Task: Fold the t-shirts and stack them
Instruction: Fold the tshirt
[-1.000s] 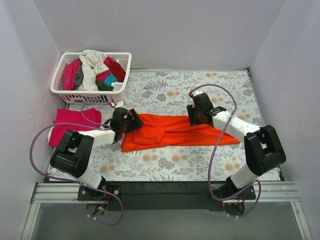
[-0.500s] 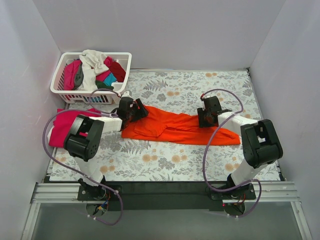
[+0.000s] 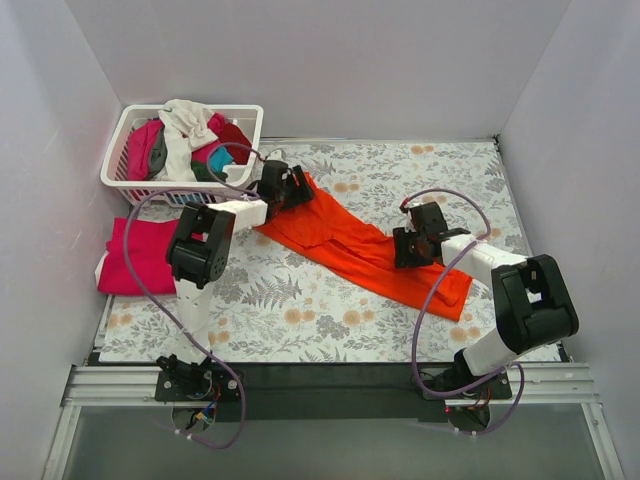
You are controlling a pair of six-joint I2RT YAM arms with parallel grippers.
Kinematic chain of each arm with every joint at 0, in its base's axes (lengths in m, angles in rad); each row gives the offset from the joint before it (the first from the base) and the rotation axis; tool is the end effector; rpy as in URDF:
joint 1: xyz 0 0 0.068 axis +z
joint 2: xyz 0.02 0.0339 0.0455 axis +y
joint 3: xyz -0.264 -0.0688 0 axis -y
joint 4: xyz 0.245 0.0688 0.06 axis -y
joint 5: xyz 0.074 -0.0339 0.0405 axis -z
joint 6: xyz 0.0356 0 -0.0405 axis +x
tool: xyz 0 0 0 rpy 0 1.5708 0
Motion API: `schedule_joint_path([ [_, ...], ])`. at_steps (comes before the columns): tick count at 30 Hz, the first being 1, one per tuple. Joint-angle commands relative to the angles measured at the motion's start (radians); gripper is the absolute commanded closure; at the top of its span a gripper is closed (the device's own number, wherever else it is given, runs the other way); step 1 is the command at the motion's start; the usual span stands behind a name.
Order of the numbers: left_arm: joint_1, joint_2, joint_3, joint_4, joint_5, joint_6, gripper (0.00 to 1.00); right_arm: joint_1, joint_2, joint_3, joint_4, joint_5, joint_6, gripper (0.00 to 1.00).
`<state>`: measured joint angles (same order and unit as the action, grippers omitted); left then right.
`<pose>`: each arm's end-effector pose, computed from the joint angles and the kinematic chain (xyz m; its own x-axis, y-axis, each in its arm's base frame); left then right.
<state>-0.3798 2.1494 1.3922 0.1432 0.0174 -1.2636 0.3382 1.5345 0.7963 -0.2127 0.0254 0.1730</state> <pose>0.4393 -0.1760 0.1467 -0.5277 -0.8155 -0.2376 -0.3940 0.4828 -0.7821 0.2792 0.0973 0.1676 -0.8111 -0.1028 -0.5758 -0.1808 0.9803 0.0796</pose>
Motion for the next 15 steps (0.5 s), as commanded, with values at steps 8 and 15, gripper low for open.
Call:
schedule_joint_path([
  [8,-0.004,0.201,0.280,-0.171,0.012,0.032,0.41,0.139,0.007,-0.034,-0.030,-0.137,0.085,0.58],
  [15,-0.002,0.215,0.349,-0.169,0.029,0.044,0.41,0.320,-0.030,-0.042,-0.016,-0.180,0.171,0.58],
])
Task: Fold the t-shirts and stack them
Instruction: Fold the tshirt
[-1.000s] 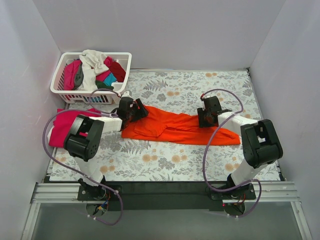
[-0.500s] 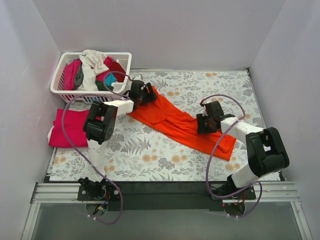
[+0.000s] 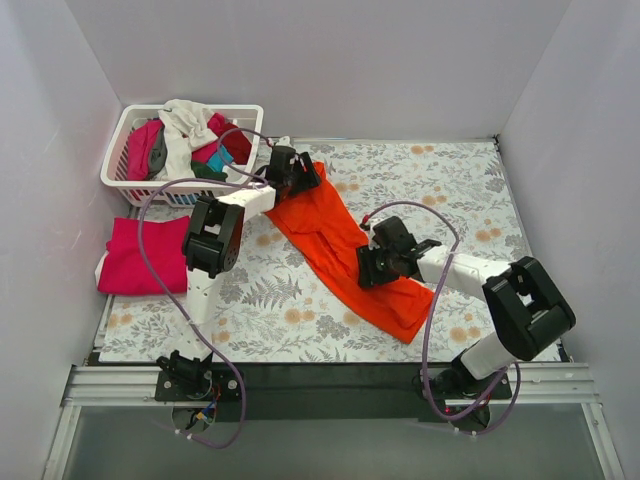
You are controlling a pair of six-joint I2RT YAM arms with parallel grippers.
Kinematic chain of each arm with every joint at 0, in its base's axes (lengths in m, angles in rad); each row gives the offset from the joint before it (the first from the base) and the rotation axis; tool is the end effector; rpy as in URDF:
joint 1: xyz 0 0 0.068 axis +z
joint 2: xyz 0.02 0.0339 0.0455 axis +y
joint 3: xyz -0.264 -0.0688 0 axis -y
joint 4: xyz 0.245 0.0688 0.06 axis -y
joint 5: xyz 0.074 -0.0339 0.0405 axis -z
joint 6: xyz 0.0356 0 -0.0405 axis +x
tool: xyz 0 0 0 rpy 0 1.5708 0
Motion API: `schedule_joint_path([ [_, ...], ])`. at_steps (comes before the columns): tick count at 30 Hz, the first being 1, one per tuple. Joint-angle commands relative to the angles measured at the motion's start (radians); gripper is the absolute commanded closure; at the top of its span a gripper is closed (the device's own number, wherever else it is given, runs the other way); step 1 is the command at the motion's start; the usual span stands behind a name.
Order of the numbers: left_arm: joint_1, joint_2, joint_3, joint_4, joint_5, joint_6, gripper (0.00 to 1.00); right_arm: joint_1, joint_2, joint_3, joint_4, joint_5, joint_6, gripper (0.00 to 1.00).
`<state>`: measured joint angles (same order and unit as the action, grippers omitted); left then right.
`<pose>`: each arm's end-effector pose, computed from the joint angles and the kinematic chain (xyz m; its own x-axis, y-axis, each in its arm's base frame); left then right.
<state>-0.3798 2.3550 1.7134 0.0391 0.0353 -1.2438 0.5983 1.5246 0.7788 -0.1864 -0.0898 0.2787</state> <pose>0.4908 -0.1973 0.1397 -0.5455 -0.8013 -0.2457 -0.3708 0.4936 -0.7867 0.2409 0.1681 0.1672 -0.8043 -0.2167 -0.5533 -0.3993 0.8867 0.2332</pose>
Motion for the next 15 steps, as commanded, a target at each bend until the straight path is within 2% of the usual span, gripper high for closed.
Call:
schedule_joint_path([
  [1,-0.002,0.000,0.029,-0.064,0.012,0.035,0.41,0.081,-0.032,-0.009,-0.044,-0.064,0.073,0.58],
  [8,-0.004,-0.184,0.019,-0.045,0.040,0.081,0.40,0.086,-0.159,0.138,-0.097,0.034,0.022,0.53],
  [10,-0.005,-0.242,-0.014,-0.013,0.038,0.080,0.40,0.077,-0.144,0.186,-0.108,0.077,-0.016,0.52],
  [15,-0.010,-0.423,-0.208,0.018,0.029,0.049,0.39,0.012,0.003,0.379,-0.096,0.078,-0.084,0.52],
])
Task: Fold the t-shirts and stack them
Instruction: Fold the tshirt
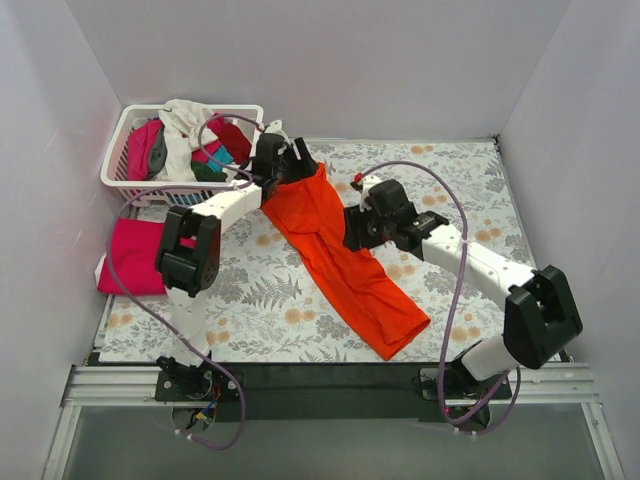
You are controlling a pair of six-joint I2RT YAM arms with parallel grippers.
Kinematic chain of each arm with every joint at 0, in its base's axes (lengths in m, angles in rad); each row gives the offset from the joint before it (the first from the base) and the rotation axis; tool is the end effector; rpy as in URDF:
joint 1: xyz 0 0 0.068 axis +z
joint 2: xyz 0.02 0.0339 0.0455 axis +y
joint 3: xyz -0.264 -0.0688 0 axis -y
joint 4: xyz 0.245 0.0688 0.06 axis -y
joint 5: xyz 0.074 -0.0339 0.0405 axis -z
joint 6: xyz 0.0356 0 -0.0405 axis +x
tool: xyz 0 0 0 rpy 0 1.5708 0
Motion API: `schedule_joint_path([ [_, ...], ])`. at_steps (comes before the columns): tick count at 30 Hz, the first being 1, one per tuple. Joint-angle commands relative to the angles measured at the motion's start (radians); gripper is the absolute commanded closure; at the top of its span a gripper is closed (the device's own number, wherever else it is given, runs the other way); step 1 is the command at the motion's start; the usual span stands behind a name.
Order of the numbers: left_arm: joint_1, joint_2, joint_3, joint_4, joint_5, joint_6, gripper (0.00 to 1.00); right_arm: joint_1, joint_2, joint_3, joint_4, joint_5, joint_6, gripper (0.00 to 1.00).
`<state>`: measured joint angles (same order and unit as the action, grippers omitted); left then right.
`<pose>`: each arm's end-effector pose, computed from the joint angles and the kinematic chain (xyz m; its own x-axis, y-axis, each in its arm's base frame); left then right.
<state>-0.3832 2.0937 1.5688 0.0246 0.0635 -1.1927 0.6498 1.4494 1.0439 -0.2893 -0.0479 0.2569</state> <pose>0.4536 -0.1853 0.2188 -0.5590 -0.7747 -0.2956 -0.2567 0.5007 -0.8267 0.2545 0.1956 0.2639 -0.6540 -0.1782 -0.7352 -0.4833 0.8461 0.2248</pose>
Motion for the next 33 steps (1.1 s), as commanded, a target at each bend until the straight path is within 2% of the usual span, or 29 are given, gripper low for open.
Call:
schedule_joint_path([
  [1,-0.006,-0.181,-0.093,0.031,-0.004,-0.005,0.39,-0.048,0.104,0.145,0.010,0.043,-0.086,0.52],
  [9,-0.006,-0.297,-0.390,0.014,-0.024,-0.030,0.39,-0.157,0.451,0.451,0.081,-0.035,-0.148,0.54],
  [13,-0.006,-0.302,-0.460,0.009,-0.028,-0.035,0.39,-0.202,0.574,0.557,0.117,-0.122,-0.160,0.55],
  [19,-0.006,-0.288,-0.495,-0.002,-0.050,-0.027,0.38,-0.234,0.698,0.639,0.151,-0.194,-0.170,0.55],
  [33,-0.006,-0.228,-0.506,-0.009,-0.111,-0.013,0.38,-0.253,0.856,0.758,0.188,-0.294,-0.156,0.55],
])
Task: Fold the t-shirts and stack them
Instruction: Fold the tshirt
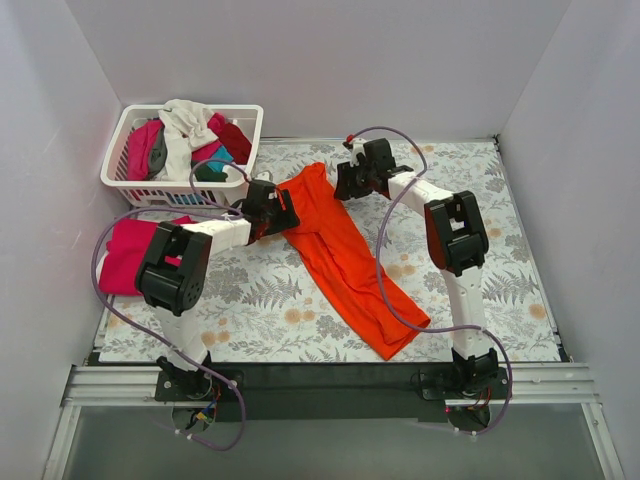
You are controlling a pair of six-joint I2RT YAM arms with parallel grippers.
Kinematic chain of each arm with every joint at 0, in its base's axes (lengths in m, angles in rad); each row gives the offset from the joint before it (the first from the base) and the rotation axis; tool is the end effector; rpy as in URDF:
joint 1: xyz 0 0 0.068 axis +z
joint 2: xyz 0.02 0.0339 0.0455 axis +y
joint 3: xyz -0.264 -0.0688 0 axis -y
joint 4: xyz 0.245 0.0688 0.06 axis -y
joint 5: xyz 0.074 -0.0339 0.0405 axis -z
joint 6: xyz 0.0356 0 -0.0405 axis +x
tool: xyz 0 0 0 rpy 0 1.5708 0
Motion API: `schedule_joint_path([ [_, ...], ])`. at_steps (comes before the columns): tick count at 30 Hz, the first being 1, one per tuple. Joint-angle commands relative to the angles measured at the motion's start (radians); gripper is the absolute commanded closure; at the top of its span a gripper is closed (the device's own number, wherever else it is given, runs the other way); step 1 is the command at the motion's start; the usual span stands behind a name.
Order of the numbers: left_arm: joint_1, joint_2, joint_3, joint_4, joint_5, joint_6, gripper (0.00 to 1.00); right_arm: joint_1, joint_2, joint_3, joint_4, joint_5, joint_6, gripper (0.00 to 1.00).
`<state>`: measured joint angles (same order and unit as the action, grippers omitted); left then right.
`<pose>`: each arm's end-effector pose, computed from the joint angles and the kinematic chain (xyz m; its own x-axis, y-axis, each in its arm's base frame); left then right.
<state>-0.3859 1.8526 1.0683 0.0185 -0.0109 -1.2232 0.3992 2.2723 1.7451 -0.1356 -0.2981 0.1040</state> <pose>0.3598 -0.1458 0.1605 -0.5658 -0.7849 -0.2526 -0.4780 0.5619 -0.6751 0.4727 0.2108 0.1773 -0.6246 -0.1558 -0.7652 -0.5228 0.8113 0.2616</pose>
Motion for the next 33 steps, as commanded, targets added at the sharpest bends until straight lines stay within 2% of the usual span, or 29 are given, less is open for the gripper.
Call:
schedule_joint_path([
  [1,-0.004,0.017,0.002,-0.003,-0.037,0.019,0.38,-0.002,0.052,0.065,0.033,-0.049,0.002,0.55],
  [9,-0.004,0.072,0.041,-0.003,-0.024,0.024,0.38,0.003,0.085,0.088,0.037,-0.065,0.008,0.56],
  [13,-0.004,0.105,0.068,0.000,-0.014,0.024,0.38,0.006,0.078,0.060,0.053,-0.081,0.011,0.62],
  [23,-0.004,0.203,0.151,0.003,0.043,0.028,0.38,0.006,0.059,-0.010,0.067,-0.095,0.003,0.99],
  [33,-0.057,0.316,0.289,0.006,0.101,0.071,0.38,-0.068,-0.054,-0.194,0.100,0.016,0.052,0.99],
])
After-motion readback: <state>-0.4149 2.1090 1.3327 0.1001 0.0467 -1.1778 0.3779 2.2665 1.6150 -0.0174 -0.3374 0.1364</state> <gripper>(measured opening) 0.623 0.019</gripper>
